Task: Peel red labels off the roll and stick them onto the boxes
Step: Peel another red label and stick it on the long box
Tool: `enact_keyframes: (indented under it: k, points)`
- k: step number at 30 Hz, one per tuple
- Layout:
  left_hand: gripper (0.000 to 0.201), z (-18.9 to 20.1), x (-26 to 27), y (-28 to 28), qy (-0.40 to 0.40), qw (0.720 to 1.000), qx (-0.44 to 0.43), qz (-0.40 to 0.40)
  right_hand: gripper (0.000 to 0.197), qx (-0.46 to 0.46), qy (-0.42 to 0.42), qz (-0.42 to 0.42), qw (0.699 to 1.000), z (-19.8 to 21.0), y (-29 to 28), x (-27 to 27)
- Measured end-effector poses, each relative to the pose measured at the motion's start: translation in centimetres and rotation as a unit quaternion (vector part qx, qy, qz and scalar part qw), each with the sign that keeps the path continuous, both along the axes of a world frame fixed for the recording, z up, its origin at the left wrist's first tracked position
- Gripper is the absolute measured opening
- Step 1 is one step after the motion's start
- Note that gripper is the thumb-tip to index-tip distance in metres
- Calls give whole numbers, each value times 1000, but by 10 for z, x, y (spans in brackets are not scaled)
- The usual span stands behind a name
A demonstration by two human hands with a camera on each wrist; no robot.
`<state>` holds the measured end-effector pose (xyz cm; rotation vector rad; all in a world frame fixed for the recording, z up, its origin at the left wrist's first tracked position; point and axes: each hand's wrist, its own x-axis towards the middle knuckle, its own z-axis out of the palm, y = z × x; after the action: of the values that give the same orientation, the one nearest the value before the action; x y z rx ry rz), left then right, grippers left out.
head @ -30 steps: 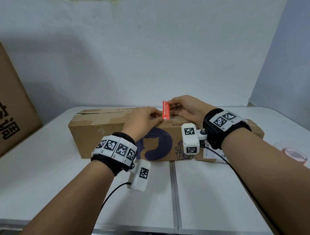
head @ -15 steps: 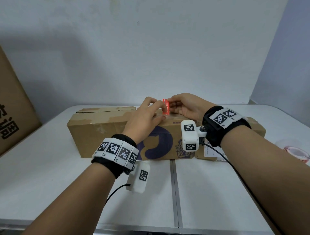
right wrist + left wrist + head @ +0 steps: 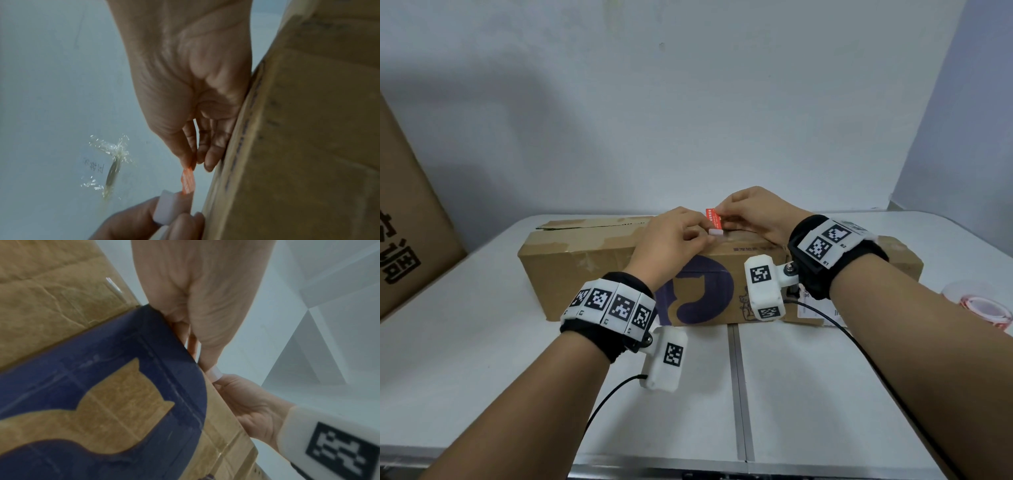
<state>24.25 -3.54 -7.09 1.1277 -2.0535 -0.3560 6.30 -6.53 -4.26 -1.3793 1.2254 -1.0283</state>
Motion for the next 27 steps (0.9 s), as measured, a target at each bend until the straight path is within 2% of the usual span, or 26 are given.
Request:
enact_keyframes:
  k: [2,4,8,11,16,27]
  points:
    - [3,-1,0,0,13,1000,3,-1,13,-29,71,-25,997,-1,0,0]
    - [10,-2,0,2,24,1000,-2,-5,12,-65,135,-48,987,-3,1,1]
    - [2,-2,-1,2,4,1000,-14,-2,9,-120,205,-73,969,-7,1,1]
    - [13,-2,1,2,-13,1000,-9,-8,12,-138,252,-71,955,-7,2,2]
    - [15,-3,2,3,-7,1000,10,-12,13,-151,289,-67,943,-9,1,3]
    - [13,-2,1,4,-19,1000,-4,1,13,-178,334,-57,924,-14,-3,5]
